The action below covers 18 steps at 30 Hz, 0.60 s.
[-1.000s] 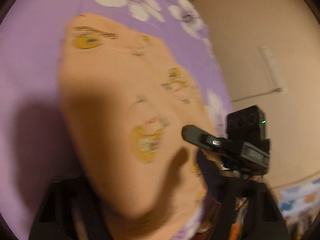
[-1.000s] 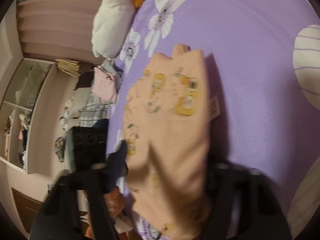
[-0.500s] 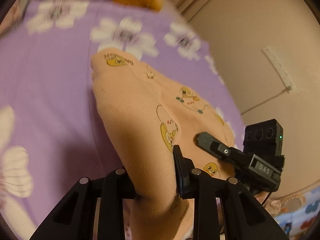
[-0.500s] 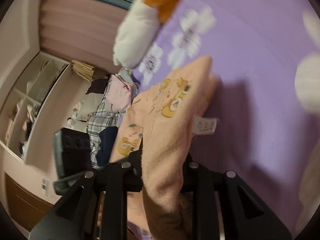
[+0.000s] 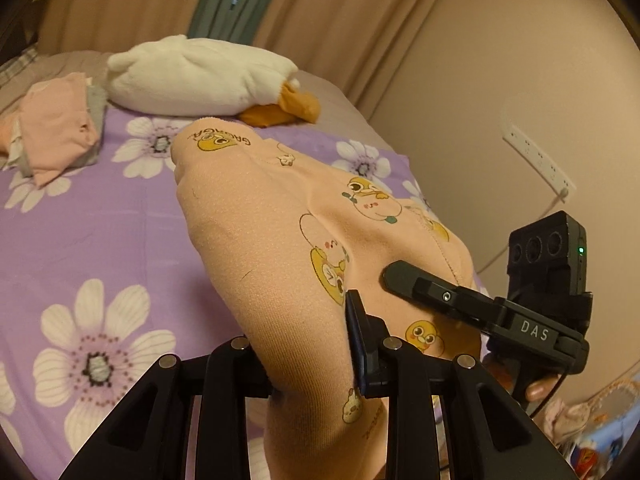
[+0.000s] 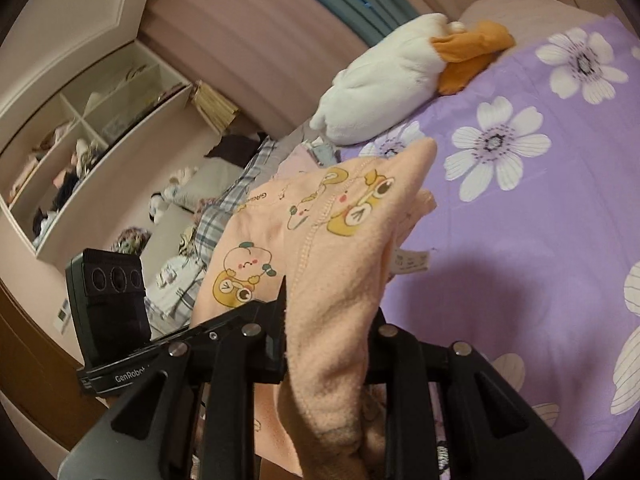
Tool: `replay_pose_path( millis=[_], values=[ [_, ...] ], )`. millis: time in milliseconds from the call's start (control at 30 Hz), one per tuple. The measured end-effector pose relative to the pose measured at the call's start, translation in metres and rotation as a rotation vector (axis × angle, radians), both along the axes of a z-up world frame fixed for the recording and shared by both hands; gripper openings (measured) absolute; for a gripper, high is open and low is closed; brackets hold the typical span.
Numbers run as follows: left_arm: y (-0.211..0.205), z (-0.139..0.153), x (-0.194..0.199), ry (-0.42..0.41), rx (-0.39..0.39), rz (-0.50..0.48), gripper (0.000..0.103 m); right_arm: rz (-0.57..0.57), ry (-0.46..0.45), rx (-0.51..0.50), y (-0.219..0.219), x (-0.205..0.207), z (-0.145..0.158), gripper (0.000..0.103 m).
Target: Fold small clothes
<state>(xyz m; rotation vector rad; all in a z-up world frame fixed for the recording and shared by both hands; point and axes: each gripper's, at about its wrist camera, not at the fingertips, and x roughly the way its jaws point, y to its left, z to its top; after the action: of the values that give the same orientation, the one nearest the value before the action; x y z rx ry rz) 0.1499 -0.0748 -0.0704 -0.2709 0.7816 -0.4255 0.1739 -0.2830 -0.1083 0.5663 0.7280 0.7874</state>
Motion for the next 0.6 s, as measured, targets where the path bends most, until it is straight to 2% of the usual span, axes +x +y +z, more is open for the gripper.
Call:
replay_pose_path(
  millis=[133,433,600],
  values=[
    [0.006,0.002,0.001,-0.008,0.012,0.022,0.027,0.012,-0.020,-0.038,0.015,0.000,0.005,0.024],
    [0.028,0.000,-0.001,0.002,-0.007,0.047,0.027,0.031,-0.001,-0.085,0.040,0.010,0.004,0.024],
    [0.029,-0.002,-0.001,0.000,0.028,0.066,0.027,0.035,0.002,-0.115,0.052,0.012,0.002,0.024]
  ],
)
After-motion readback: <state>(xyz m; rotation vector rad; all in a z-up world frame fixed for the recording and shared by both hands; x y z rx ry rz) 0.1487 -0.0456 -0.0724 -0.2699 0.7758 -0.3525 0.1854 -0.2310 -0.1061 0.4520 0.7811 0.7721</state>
